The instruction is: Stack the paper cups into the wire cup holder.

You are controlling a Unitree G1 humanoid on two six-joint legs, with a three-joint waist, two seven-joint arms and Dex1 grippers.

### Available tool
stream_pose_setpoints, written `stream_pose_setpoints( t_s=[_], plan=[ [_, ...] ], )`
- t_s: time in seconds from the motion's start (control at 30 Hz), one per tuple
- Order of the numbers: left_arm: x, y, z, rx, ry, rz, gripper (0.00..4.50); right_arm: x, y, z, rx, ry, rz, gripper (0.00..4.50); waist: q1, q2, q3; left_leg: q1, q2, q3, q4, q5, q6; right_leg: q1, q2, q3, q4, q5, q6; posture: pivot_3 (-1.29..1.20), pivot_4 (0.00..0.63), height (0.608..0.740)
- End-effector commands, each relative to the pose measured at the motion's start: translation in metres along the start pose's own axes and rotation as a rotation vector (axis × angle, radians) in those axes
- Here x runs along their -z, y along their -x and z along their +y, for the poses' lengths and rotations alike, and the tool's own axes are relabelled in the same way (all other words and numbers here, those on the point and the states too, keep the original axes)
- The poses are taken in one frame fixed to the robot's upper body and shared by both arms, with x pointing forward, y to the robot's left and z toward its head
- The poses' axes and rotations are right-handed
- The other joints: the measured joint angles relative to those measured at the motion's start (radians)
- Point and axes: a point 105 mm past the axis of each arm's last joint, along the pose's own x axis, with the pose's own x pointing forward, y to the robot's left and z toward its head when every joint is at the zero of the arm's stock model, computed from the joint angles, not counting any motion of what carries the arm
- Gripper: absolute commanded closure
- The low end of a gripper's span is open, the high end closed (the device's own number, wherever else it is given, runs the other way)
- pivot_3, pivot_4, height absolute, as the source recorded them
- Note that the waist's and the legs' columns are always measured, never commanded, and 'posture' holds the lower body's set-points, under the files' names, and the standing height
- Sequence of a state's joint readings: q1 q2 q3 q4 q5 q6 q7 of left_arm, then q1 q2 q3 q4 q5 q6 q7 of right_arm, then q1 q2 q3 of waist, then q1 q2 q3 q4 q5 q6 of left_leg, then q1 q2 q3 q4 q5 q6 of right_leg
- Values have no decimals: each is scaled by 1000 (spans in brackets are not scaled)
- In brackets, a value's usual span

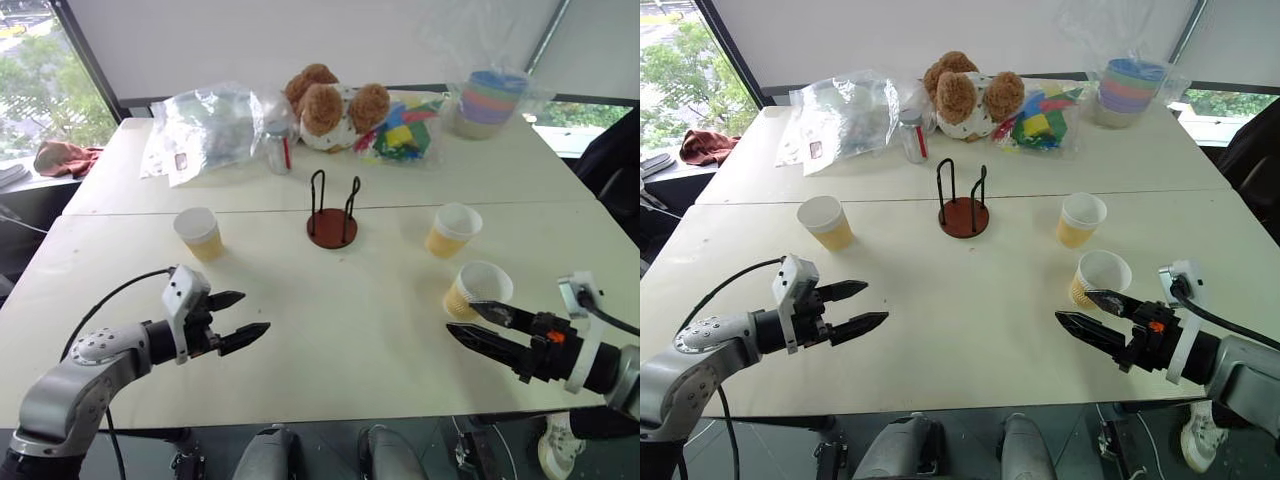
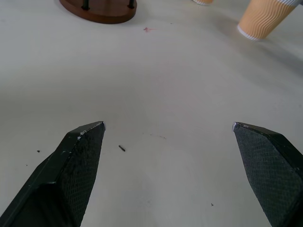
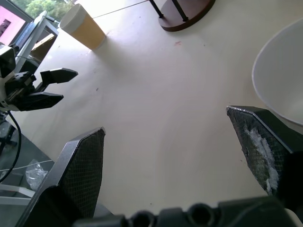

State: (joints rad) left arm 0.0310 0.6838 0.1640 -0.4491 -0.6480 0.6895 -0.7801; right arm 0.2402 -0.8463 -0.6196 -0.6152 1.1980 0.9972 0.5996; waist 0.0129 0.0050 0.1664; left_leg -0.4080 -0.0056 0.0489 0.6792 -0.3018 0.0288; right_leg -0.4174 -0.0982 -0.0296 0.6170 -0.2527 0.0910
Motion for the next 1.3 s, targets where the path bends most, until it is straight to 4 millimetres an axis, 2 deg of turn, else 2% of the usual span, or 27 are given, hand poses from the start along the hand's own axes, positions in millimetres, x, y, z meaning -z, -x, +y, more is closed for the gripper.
stream_pose_setpoints(
  t_s=[0.03,0.2,0.5,0.57,0.63,0.77,0.87,0.97,1.07,1.2,1.3],
  plan=[
    [-7,-1,-1,-18,-38,-31,50,-7,-5,8,-35,39,-10,0,0,0,0,0,0,0,0,0,0,0,0,0,0,0,0,0,150,740],
    [-15,-5,-1,-30,-27,-69,50,-8,-13,14,-74,48,-12,0,0,-1,0,0,0,0,1,0,0,1,0,0,0,0,0,0,150,740],
    [-18,-11,1,-44,-15,-46,50,-34,-19,23,-115,107,-74,0,1,-1,0,0,0,0,1,0,0,1,1,0,1,0,0,0,150,740],
    [-35,-12,1,-12,-33,-69,50,-69,-20,35,-182,140,-196,0,0,-1,1,0,0,0,2,0,0,1,1,0,1,0,1,0,150,740],
    [-50,-7,-1,55,-57,-65,50,-108,-18,38,-167,204,-300,0,-5,-2,2,0,0,0,4,0,0,1,1,0,2,1,-1,0,150,740],
    [-68,-1,3,109,-94,-28,50,-138,-19,30,-103,260,-323,0,-2,-4,1,1,0,0,3,1,-1,1,2,-1,2,2,-2,0,150,740],
    [-92,8,9,151,-166,3,50,-147,-51,4,23,332,-241,0,-3,-4,1,-1,0,1,3,1,-1,-2,3,-1,3,2,-2,0,150,740],
    [-101,14,15,149,-202,25,50,-149,-89,-2,15,298,-218,0,-12,-4,1,-2,0,3,4,2,-1,-3,4,-1,3,2,-2,0,150,740],
    [-110,21,25,110,-215,13,50,-139,-128,-9,38,233,-157,0,-25,-4,2,-2,1,3,3,1,-1,-3,6,-1,4,4,2,0,150,740],
    [-117,33,35,47,-217,-21,50,-126,-154,-15,67,186,-109,0,-22,-5,2,-6,1,2,3,3,-4,-9,7,-1,12,4,3,0,150,740],
    [-114,37,39,22,-207,-22,50,-123,-166,-17,73,171,-107,0,-26,-5,2,-9,0,3,4,4,-6,-11,7,-2,12,4,3,0,150,740]
  ],
)
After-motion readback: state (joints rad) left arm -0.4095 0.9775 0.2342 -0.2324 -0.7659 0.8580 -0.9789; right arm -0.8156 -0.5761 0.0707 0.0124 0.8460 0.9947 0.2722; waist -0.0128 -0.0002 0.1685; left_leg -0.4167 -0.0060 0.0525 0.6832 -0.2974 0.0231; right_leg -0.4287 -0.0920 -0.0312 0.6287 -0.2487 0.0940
